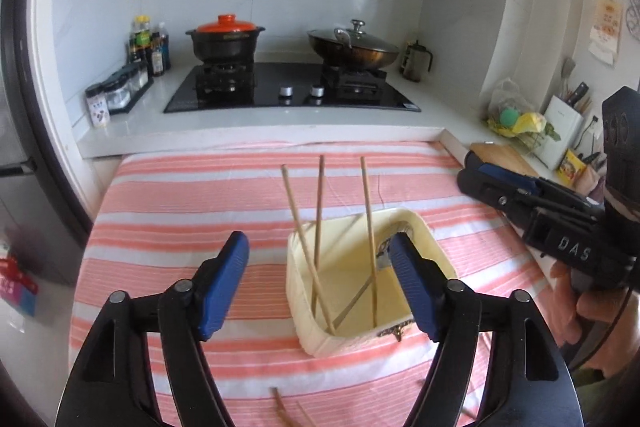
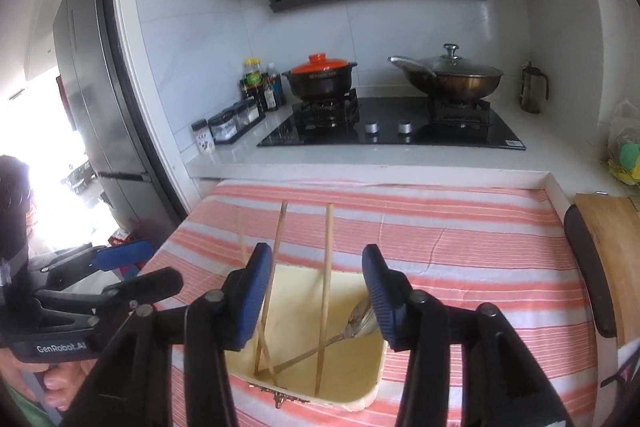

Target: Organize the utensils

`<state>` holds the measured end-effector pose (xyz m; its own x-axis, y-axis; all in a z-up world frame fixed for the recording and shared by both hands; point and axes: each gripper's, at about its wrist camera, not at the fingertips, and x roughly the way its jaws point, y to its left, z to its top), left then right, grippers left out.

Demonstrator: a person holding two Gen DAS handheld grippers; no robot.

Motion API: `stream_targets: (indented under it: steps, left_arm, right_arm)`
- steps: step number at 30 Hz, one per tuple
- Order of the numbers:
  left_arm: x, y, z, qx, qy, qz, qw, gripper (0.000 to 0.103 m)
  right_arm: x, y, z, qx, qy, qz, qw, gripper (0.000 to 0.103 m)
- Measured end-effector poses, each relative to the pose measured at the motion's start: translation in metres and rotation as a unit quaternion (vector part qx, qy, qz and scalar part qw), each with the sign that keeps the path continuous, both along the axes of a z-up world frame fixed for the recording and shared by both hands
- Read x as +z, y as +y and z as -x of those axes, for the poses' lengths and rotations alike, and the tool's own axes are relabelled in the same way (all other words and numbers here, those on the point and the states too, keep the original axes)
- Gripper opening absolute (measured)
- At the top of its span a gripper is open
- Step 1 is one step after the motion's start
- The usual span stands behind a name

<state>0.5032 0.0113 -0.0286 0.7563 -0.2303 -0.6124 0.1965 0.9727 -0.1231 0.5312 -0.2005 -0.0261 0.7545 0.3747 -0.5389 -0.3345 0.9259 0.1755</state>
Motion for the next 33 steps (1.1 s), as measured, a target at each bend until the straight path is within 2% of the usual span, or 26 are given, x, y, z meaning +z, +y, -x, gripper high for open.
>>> stream_targets:
  steps: [5, 8, 13, 18, 21, 24, 28, 33]
  left_arm:
    - [0.005, 0.026, 0.073, -0.013, 0.003, -0.050, 0.9987, 0.095]
    - [-0.015, 0.040, 0.125, -0.007, 0.022, -0.074, 0.9970, 0.095]
    - [-0.068, 0.052, 0.204, 0.019, 0.061, -0.052, 0.9966, 0.095]
    - [-0.131, 0.050, 0.267, 0.066, 0.090, -0.010, 0.9937, 0.095]
    - [-0.153, 0.045, 0.288, 0.073, 0.106, 0.015, 0.9915, 0.095]
    - [-0.160, 0.037, 0.296, 0.069, 0.106, 0.006, 0.9920, 0.095]
    - [-0.165, 0.032, 0.290, 0.071, 0.109, -0.007, 0.9915, 0.095]
    - [-0.167, 0.028, 0.277, 0.078, 0.106, 0.005, 0.9913, 0.095]
  right_arm:
    - [0.023, -0.027, 0.067, -0.002, -0.032, 0.031, 0.999, 0.050]
    - [0.022, -0.048, 0.123, -0.003, -0.043, 0.067, 0.997, 0.057]
    - [-0.001, -0.084, 0.212, -0.040, -0.048, 0.094, 0.994, 0.057]
    - [-0.058, -0.112, 0.302, -0.122, -0.052, 0.091, 0.987, 0.057]
    - [-0.106, -0.123, 0.345, -0.193, -0.012, 0.074, 0.978, 0.057]
    - [-0.138, -0.130, 0.374, -0.210, 0.026, 0.053, 0.976, 0.057]
    - [-0.150, -0.132, 0.388, -0.208, 0.030, 0.091, 0.973, 0.057]
    - [-0.144, -0.136, 0.383, -0.215, 0.024, 0.061, 0.974, 0.057]
